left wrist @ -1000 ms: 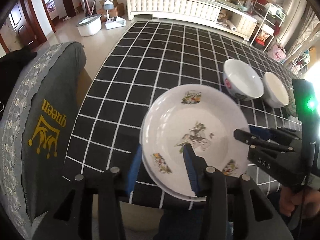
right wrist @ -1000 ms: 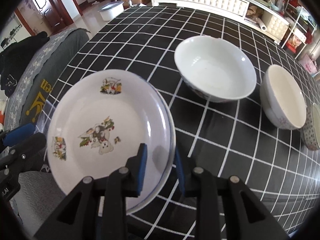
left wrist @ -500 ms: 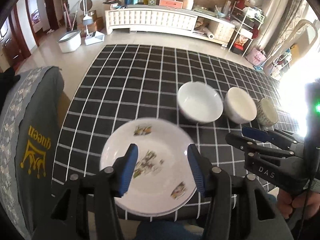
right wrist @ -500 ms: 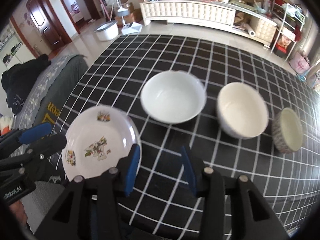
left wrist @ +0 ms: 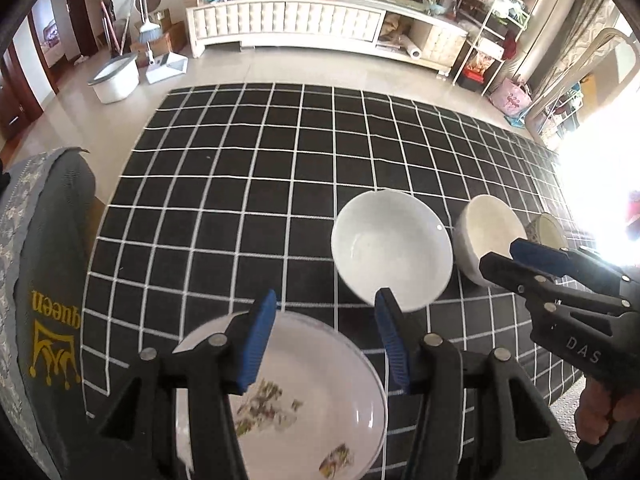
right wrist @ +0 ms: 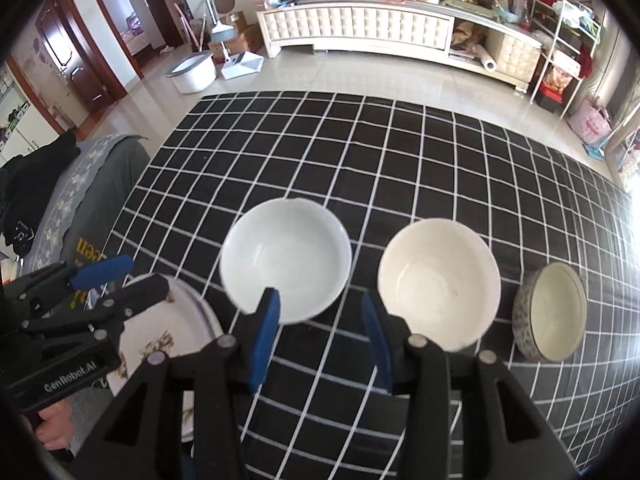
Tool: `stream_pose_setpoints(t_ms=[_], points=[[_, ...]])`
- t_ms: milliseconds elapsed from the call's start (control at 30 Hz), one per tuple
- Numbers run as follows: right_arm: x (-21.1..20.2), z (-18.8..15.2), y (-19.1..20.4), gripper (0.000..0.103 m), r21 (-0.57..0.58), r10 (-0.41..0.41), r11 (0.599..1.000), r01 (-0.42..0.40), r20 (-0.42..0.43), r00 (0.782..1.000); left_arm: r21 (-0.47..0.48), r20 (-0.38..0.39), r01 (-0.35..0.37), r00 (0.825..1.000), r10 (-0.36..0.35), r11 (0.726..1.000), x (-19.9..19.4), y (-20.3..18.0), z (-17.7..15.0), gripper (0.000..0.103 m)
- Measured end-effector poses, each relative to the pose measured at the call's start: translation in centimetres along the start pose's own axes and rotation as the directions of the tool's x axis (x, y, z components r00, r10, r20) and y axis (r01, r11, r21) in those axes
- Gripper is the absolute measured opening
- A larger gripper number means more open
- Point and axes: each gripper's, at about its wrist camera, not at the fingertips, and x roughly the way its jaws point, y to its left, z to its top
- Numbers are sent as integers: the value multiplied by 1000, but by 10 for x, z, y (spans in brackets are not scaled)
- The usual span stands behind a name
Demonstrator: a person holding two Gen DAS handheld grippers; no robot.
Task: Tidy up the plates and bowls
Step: 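Grip the rim of the plain white bowl with the left tool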
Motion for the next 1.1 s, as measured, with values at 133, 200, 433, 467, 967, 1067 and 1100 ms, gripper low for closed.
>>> stream_pose_setpoints(t_ms=[133,200,433,467,967,1067,1100], points=[[20,10,-5,47,-12,-12,1000,12,-30,999,0,-37,-5,999,5,1000,25,-2,11,49],[29,13,-6,47,-23,-19,1000,18,-44,999,-1,-50,-2,999,2,1000,36,-3,16,49],[57,18,-10,46,-62,-31,998,27,-62,998,-3,-99,-4,995,4,1000,73,-3,21,43],[61,18,-11,45,-64,-34,998,29,-68,997,-7,-108,2,994,-3,1000,77,-3,21,37],[70,12,-8,12,-105,-74,992,65,-77,994,11,-103,12,995,-11,1000,86,-17,15,10],[67,10,-7,12,-100,-81,992,74,-68,994,18,-100,-2,995,3,1000,83,-22,12,9],[68,10,-6,12,-98,-84,992,77,-66,994,15,-100,0,995,1,1000,82,-25,12,9]])
